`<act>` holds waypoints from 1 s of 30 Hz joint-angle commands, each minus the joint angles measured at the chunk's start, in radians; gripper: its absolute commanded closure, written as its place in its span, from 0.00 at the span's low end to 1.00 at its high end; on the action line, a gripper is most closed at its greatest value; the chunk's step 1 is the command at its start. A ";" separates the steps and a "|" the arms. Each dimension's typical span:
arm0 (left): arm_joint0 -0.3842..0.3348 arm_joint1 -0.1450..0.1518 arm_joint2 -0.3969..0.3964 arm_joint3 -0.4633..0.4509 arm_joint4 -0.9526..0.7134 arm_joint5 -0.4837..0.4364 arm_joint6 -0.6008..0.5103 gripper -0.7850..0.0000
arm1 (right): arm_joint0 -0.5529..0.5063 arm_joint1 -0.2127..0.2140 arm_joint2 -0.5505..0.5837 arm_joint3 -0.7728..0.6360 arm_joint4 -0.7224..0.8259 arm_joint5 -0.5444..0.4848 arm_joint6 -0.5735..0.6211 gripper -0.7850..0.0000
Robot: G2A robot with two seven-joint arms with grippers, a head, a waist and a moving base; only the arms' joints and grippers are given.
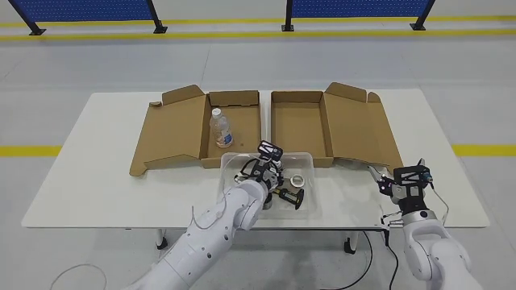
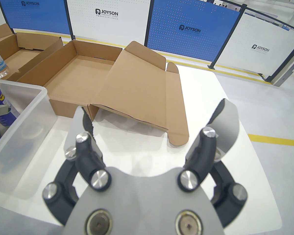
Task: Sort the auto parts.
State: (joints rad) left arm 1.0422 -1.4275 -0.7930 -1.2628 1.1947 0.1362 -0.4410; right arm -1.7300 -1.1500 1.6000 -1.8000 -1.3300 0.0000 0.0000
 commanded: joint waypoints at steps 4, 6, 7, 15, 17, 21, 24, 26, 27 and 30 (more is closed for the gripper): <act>0.016 0.002 -0.011 -0.043 0.015 -0.022 -0.001 1.00 | 0.000 0.000 0.000 0.000 0.000 0.000 0.000 0.00; 0.027 0.005 -0.024 -0.071 0.015 -0.032 -0.001 1.00 | 0.000 0.000 0.000 0.000 0.000 0.000 0.000 0.00; 0.033 0.007 -0.030 -0.091 0.019 -0.039 -0.004 1.00 | 0.000 0.000 0.000 0.000 0.000 0.000 0.000 0.00; 0.123 0.045 -0.144 -0.363 0.040 -0.143 -0.064 1.00 | 0.000 0.000 0.000 0.000 0.000 0.000 0.000 0.00; 0.156 0.052 -0.182 -0.445 -0.013 -0.178 -0.072 1.00 | 0.000 0.000 0.000 0.000 0.000 0.000 0.000 0.00; 0.194 0.070 -0.233 -0.566 -0.055 -0.303 -0.140 1.00 | 0.000 0.000 0.000 0.000 0.000 0.000 0.000 0.00; 0.220 0.082 -0.269 -0.640 -0.101 -0.371 -0.218 1.00 | 0.000 0.000 0.000 0.000 0.000 0.000 0.000 0.00; 0.237 0.089 -0.291 -0.684 -0.134 -0.405 -0.269 1.00 | 0.000 0.000 0.000 0.000 0.000 0.000 0.000 0.00; 0.245 0.093 -0.302 -0.707 -0.152 -0.417 -0.292 1.00 | 0.000 0.000 0.000 0.000 0.000 0.000 0.000 0.00; 0.265 0.102 -0.325 -0.761 -0.203 -0.453 -0.361 1.00 | 0.000 0.000 0.000 0.000 0.000 0.000 0.000 0.00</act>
State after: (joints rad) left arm 1.3021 -1.3291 -1.1129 -2.0074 1.0074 -0.3022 -0.7730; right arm -1.7300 -1.1500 1.6000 -1.8000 -1.3300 0.0000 0.0000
